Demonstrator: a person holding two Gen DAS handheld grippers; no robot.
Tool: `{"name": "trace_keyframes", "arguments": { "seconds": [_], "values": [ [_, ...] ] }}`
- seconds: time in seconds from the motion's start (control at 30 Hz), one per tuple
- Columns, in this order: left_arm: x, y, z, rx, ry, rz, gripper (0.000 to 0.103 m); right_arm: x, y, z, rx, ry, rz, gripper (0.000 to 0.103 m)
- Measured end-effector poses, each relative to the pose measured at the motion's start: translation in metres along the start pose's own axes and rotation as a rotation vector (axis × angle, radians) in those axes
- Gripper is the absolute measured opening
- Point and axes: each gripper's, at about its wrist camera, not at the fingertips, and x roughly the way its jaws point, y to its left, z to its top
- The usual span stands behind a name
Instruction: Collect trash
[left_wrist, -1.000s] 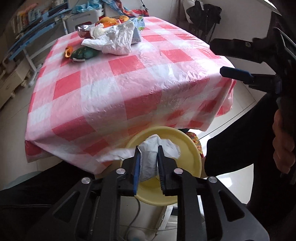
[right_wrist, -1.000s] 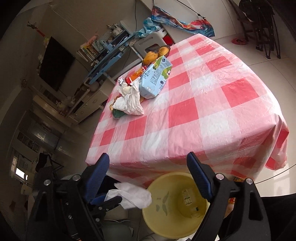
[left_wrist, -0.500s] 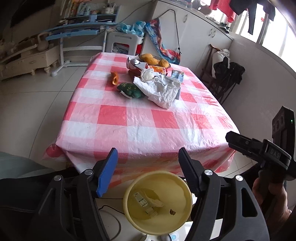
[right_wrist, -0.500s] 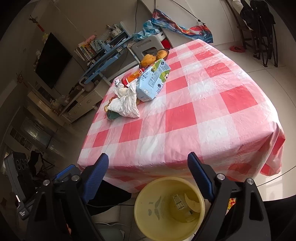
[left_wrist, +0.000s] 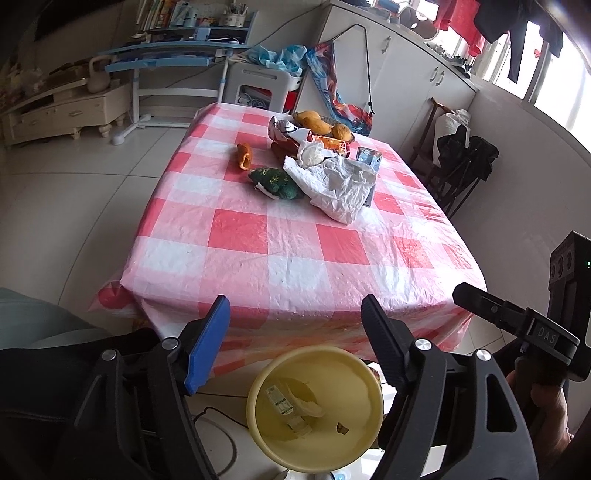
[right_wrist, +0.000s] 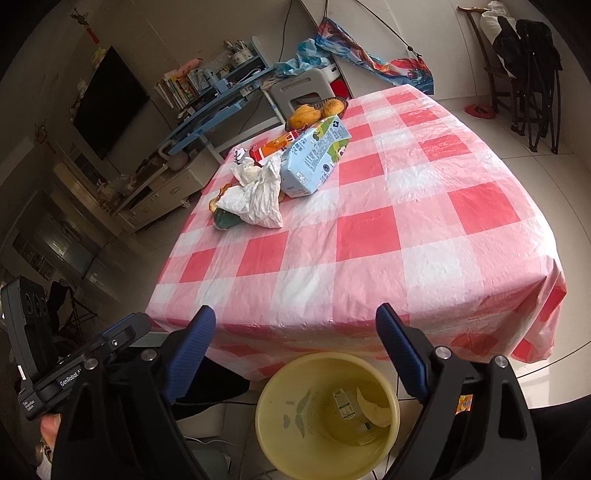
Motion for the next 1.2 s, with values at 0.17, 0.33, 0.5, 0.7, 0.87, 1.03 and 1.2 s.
{"name": "trace_keyframes", "arguments": {
  "seconds": [0.17, 0.33, 0.5, 0.7, 0.87, 1.03, 1.2],
  "values": [
    [0.0008, -0.0001, 0.0001, 0.0, -0.001, 0.004, 0.07, -0.0001, 0.0008, -0.0005, -0.002, -0.002, -0.002, 0.085],
    [0.0015, 0.0006, 0.0002, 0.0, 0.001, 0.01, 0.071, 0.0, 0.0009, -0.0005, -0.001, -0.001, -0.001, 0.085],
    [0.0028, -0.0012, -0.0003, 0.011, 0.002, 0.017, 0.071, 0.0001, 0.0016, -0.0008, -0.003, 0.0, -0.003, 0.085],
    [0.0031, -0.0013, -0.0005, 0.012, 0.001, 0.019, 0.071, 0.0001, 0.0019, -0.001, -0.003, 0.0, -0.003, 0.085],
    [0.0031, -0.0013, -0.0006, 0.013, 0.001, 0.018, 0.072, 0.0002, 0.0021, -0.0011, -0.003, 0.0, -0.003, 0.085],
    [0.0033, -0.0006, -0.0005, 0.013, 0.002, 0.022, 0.072, 0.0002, 0.0023, -0.0012, -0.004, -0.001, -0.004, 0.085],
    [0.0033, -0.0005, -0.0003, 0.014, 0.003, 0.024, 0.073, 0.0003, 0.0025, -0.0013, -0.003, 0.0, -0.004, 0.085]
  ]
}}
